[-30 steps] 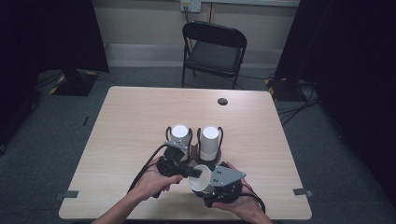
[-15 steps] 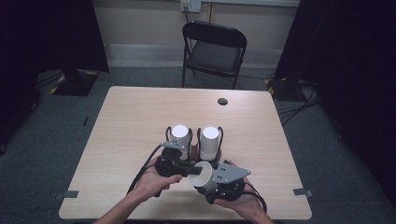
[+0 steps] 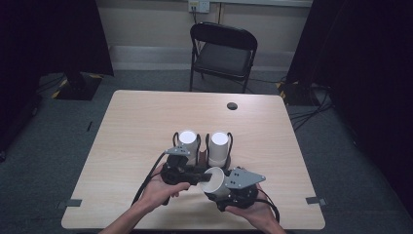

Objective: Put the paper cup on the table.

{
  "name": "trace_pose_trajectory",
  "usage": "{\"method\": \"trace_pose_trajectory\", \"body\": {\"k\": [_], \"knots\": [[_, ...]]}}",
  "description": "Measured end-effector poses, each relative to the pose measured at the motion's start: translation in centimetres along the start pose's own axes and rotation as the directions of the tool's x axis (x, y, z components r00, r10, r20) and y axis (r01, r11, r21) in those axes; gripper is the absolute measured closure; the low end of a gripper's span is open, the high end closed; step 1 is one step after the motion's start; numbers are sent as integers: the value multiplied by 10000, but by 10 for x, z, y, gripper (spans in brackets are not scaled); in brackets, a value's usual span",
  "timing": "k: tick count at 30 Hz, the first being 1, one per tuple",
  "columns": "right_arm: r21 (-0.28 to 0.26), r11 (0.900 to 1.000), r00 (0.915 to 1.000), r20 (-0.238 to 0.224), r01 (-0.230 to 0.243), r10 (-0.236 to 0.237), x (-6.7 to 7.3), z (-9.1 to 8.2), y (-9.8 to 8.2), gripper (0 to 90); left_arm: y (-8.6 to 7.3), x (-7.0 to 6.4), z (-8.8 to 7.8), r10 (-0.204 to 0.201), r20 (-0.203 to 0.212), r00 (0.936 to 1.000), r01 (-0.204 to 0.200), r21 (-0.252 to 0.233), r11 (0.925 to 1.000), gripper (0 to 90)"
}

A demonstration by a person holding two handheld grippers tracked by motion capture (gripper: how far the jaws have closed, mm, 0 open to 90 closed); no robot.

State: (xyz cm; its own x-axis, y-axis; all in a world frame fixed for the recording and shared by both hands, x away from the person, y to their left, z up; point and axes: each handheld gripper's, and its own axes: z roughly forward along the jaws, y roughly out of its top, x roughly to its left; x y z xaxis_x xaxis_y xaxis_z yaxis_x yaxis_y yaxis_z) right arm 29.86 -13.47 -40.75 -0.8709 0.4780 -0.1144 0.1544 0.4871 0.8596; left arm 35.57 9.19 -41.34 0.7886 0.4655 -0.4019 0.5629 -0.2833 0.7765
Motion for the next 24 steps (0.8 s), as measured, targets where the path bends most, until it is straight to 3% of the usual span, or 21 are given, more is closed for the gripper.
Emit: {"method": "trace_pose_trajectory", "body": {"k": [2,5,13,20,24], "knots": [[-66,9995,9995,9,-316,316,-2,0,0,238,-1,0,1,115,-320,9994,-125,-315,9994,467],[-47,9994,9994,42,-353,354,-3,-1,0,238,-2,1,1,220,-500,9985,-242,-426,9988,388],[-26,9988,9988,102,-482,482,-4,-4,-2,238,-6,1,-4,297,-558,9980,-338,-745,9966,321],[22,9980,9978,217,-625,624,-8,-5,-7,239,-10,2,-13,491,-823,9954,-582,-1109,9921,245],[44,9974,9971,253,-722,721,-9,-5,-8,239,-13,2,-16,636,-1070,9922,-750,-1060,9915,238]]}}
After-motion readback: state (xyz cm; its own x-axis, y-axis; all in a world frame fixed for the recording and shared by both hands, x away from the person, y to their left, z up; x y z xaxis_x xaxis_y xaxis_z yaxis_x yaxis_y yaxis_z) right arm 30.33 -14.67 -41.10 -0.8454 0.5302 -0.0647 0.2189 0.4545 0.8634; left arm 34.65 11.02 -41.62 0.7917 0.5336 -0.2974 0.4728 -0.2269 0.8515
